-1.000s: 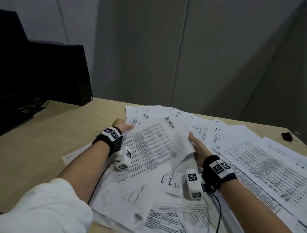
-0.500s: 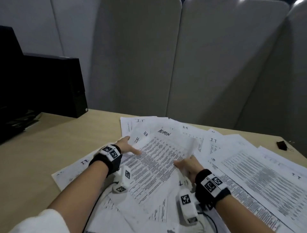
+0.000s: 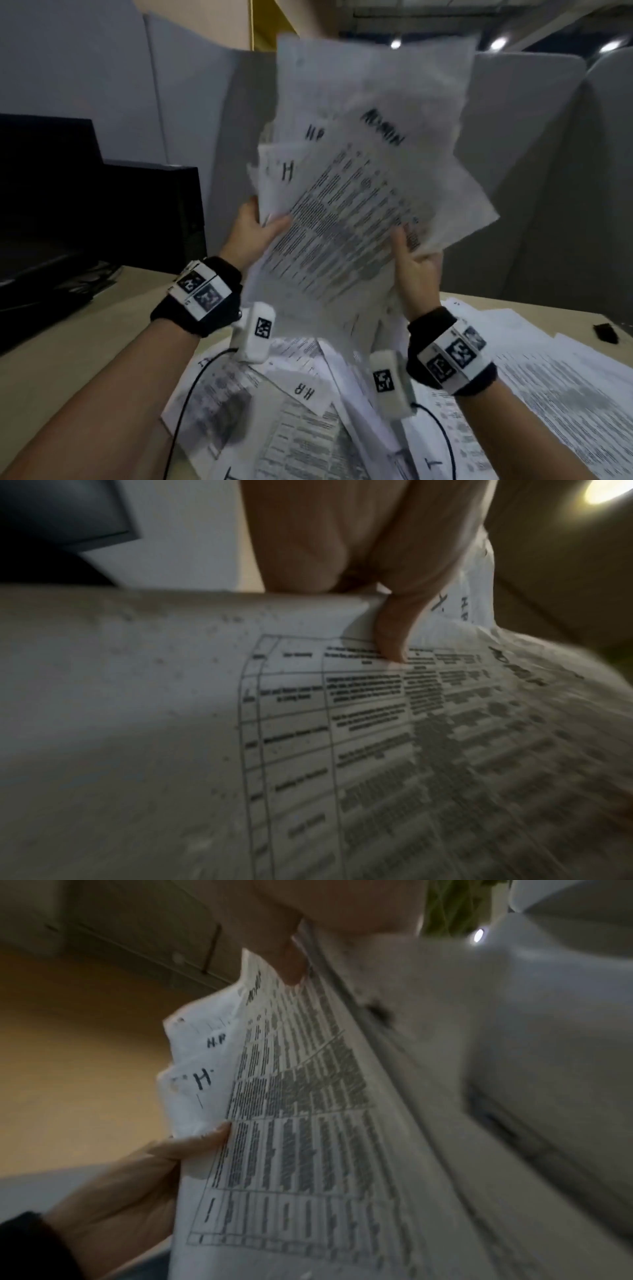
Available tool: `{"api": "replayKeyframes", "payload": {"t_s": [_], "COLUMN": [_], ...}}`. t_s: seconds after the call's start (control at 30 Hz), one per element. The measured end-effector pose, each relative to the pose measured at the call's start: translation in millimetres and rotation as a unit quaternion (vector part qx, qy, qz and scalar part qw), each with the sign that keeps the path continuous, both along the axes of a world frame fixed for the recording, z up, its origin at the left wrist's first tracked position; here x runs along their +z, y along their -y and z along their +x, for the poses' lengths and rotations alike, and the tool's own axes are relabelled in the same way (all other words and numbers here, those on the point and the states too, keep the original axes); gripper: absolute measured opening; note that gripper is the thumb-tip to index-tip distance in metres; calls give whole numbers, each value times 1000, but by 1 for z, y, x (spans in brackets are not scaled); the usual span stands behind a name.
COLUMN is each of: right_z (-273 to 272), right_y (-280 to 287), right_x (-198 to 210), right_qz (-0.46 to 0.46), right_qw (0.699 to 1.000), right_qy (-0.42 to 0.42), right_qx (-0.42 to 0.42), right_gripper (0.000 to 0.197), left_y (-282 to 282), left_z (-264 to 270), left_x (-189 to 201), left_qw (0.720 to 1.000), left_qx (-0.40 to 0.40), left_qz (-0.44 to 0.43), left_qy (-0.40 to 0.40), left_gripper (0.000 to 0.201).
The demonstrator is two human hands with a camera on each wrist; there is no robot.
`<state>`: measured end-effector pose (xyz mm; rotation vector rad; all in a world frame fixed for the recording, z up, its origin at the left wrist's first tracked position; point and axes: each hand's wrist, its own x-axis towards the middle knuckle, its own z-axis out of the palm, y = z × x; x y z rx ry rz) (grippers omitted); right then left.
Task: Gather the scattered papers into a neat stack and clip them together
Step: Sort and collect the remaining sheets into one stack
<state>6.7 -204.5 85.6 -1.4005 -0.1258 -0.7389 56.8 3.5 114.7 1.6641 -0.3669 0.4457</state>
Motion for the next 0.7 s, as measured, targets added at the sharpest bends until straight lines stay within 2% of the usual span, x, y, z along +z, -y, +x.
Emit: {"api": "replayKeyframes", "payload": {"t_s": [0.07, 0.1, 0.2, 0.3, 0.43, 0.5, 0.57, 0.6, 0.63, 0.7], "right_z": [0, 0, 2, 3, 5, 10, 15, 18, 19, 19], "right_y": [-4, -2, 5, 8, 22, 26, 24, 23, 21, 21], "right_x": [18, 23, 23, 5, 3, 4, 1, -4, -9, -18], "right_qz": [16, 35, 36, 14, 31, 59, 59, 56, 47, 24], "right_qw": [998, 995, 994, 999, 999, 997, 995, 995, 994, 992], "right_qy": [66, 89, 98, 45, 6, -7, -42, -53, -59, -63], "right_qx": [2, 5, 12, 17, 28, 56, 67, 71, 77, 103], "right_gripper": [40, 46, 44, 48, 41, 56, 77, 81, 79, 69], "left_y": [11, 14, 13, 12, 10, 7, 10, 14, 17, 24], "left_z": [-17, -23, -24, -28, -30, -26, -22, -21, -18, -15], "left_x": [15, 17, 2, -20, -32, -31, -30, -30, -31, -35], "left_qw": [998, 998, 999, 999, 996, 992, 994, 994, 992, 988], "left_qx": [2, 8, 0, -26, -17, -5, 31, 50, 69, 106], "left_qz": [-3, 9, 22, -20, -83, -121, -108, -99, -102, -116], "left_qy": [55, 63, 23, -7, -14, -18, -9, -4, 0, 0], "left_gripper": [24, 31, 72, 88, 67, 55, 31, 17, 17, 32]}}
